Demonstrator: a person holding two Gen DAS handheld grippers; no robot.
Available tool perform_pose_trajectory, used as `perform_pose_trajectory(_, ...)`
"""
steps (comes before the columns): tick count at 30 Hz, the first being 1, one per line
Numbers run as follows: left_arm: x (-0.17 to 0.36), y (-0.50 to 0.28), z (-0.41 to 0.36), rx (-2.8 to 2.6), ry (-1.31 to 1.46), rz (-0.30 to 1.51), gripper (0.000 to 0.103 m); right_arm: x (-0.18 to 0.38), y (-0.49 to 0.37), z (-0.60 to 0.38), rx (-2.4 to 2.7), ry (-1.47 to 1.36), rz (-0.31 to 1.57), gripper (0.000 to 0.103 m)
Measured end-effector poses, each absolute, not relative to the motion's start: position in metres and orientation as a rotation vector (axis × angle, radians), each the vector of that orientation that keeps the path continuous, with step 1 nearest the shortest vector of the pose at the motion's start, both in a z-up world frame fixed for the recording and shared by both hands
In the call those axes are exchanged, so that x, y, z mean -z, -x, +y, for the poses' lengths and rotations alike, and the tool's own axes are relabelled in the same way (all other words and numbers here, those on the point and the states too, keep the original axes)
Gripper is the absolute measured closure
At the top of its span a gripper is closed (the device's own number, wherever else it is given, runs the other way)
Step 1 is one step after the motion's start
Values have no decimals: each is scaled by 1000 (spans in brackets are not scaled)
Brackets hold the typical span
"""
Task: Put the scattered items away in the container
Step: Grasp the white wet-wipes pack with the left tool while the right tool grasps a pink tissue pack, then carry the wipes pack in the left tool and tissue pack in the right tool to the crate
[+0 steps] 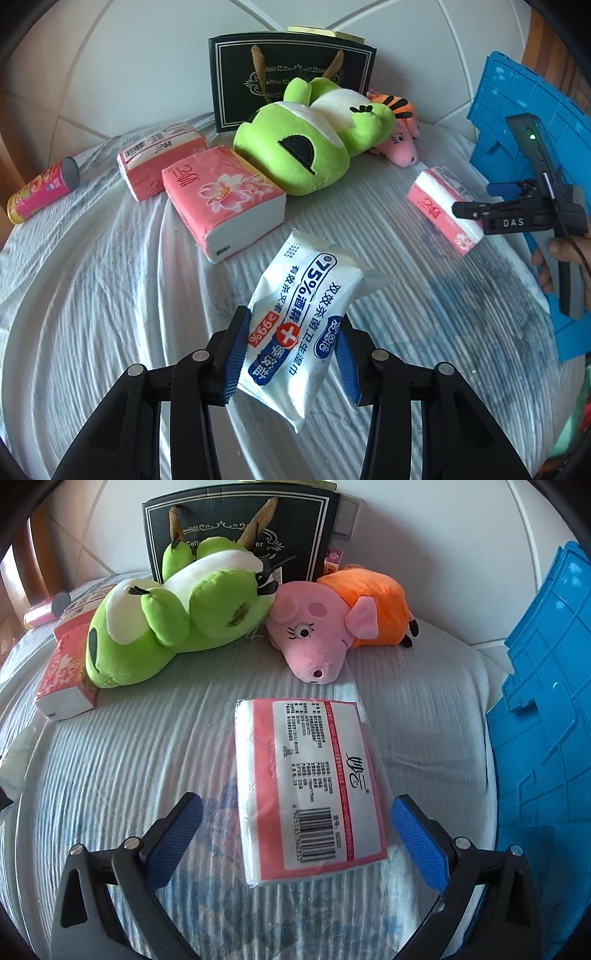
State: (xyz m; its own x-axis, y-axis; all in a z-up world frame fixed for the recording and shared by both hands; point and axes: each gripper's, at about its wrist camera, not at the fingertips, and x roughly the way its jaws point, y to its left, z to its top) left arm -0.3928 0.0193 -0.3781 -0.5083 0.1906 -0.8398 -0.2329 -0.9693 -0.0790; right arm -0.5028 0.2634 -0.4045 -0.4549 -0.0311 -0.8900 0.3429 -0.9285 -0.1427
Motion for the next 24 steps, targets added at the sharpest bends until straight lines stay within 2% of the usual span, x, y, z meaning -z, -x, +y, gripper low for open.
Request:
perform_pose_trajectory(11, 366, 385, 16, -2561, 1388, 34, 60, 431, 520, 259, 2436, -1521, 601, 0)
perform_pose_trajectory(16, 363, 383, 16, -2564, 1386, 35, 60, 433, 522, 265, 2422, -1550, 610, 0)
perform_pose_trajectory(18, 361, 381, 16, -2566, 1385, 46, 60, 433, 520, 265, 2432, -1555, 638, 6)
perform_pose_trajectory(20, 360, 380, 15, -2568, 1384, 44, 60, 429, 519, 269, 2445, -1564, 604, 17)
perform_pose_trajectory(24, 355, 377, 10, -2579, 1378, 30, 60, 419, 514, 276, 2444, -1585, 528, 27)
